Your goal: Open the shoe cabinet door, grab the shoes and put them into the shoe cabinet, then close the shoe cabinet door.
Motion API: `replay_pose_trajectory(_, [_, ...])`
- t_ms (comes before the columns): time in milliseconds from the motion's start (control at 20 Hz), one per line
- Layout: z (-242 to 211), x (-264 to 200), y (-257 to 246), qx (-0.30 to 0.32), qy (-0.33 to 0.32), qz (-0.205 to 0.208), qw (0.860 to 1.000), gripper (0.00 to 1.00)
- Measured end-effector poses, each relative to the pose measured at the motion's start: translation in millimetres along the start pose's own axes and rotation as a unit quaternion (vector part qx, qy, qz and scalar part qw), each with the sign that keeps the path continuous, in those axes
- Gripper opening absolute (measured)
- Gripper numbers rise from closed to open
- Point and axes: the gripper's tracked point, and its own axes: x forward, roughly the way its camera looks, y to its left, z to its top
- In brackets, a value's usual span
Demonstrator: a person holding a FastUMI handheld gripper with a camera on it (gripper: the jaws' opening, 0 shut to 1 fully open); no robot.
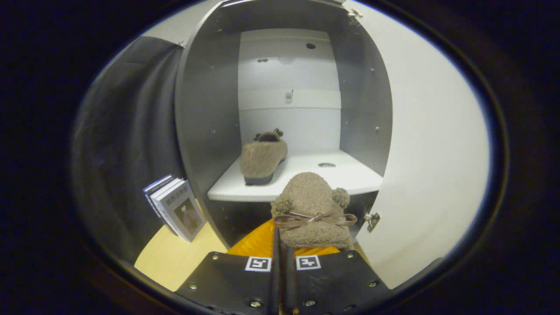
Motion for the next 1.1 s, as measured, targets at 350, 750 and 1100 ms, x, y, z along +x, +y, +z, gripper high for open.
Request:
replay_pose_trajectory(350, [69.3, 77.9, -11.5, -0.006, -0.02, -0.017, 1.0, 0.07])
replay_pose_trajectory(750, [115.1, 162.3, -35.1, 0.004, -0.026, -0.035, 0.999, 0.06])
replay_pose_trajectory(1100, [106.0, 208.0, -41.1, 0.0, 0.004, -0.043, 0.999, 0.06])
